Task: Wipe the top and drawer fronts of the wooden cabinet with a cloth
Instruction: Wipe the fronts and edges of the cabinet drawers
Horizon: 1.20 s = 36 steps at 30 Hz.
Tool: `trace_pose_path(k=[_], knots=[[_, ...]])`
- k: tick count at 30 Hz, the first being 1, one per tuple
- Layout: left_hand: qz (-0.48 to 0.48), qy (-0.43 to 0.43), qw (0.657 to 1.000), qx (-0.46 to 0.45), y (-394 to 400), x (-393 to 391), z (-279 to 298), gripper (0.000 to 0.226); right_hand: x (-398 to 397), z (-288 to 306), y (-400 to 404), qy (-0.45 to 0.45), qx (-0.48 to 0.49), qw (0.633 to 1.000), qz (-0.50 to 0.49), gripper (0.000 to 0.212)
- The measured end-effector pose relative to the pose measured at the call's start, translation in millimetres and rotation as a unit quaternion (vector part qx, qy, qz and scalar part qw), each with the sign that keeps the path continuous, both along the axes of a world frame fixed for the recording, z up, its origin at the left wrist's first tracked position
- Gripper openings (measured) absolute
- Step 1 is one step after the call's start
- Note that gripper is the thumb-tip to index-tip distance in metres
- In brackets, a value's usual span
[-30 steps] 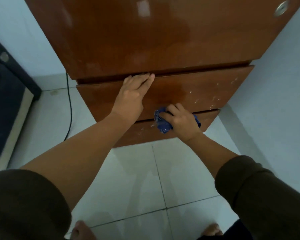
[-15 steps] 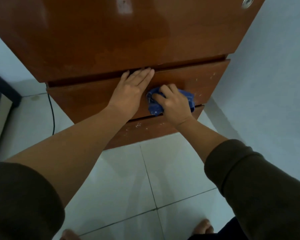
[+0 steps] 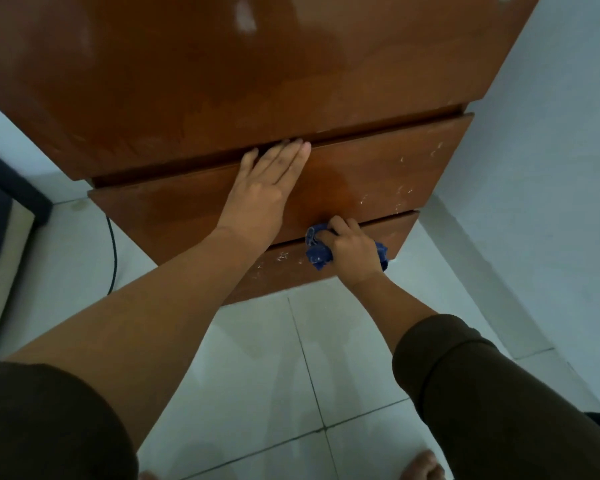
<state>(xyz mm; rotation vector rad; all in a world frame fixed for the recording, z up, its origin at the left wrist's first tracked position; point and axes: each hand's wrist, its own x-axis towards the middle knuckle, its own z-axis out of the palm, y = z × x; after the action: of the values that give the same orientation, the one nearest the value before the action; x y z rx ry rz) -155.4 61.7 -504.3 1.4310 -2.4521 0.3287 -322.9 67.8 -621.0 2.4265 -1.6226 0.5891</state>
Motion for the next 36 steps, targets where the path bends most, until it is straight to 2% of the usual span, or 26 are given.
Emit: trace_pose_path(k=[4, 7, 11, 14, 18, 22, 25, 28, 31, 36], knots=[[0.022, 0.031, 0.999, 0.007, 2, -7, 2, 0.081, -19, 44, 8, -0.062, -0.131, 0.989, 0.010, 0.019], [0.030, 0.033, 0.999, 0.015, 2, -10, 4, 0.082, -37, 85, -5, -0.052, -0.230, 0.972, 0.013, 0.014], [-0.005, 0.019, 0.999, 0.026, -6, -25, 10, 0.078, -47, 99, -26, -0.013, -0.279, 0.960, 0.013, 0.007], [-0.017, 0.020, 0.999, 0.027, -13, -43, 9, 0.073, -51, 71, -31, -0.004, -0.270, 0.962, 0.029, 0.005], [-0.016, 0.026, 0.999, -0.025, -17, -48, -5, 0.073, -56, 17, -31, 0.000, -0.193, 0.981, 0.028, 0.006], [-0.017, 0.008, 0.999, -0.041, -20, -45, -10, 0.077, -56, -23, -27, 0.008, -0.108, 0.994, 0.033, 0.017], [-0.015, -0.005, 0.998, -0.053, -21, -45, -13, 0.078, -55, -31, -24, 0.028, -0.034, 0.999, 0.021, 0.031], [-0.012, -0.016, 0.998, -0.056, -20, -45, -12, 0.078, -55, -28, -20, 0.020, 0.005, 1.000, 0.006, 0.035], [-0.007, -0.033, 0.999, -0.043, -17, -47, -6, 0.079, -60, -11, -14, -0.012, -0.020, 1.000, 0.009, 0.031], [0.010, -0.022, 1.000, -0.006, -12, -50, 5, 0.078, -80, 60, -10, -0.036, -0.183, 0.982, 0.019, 0.018]])
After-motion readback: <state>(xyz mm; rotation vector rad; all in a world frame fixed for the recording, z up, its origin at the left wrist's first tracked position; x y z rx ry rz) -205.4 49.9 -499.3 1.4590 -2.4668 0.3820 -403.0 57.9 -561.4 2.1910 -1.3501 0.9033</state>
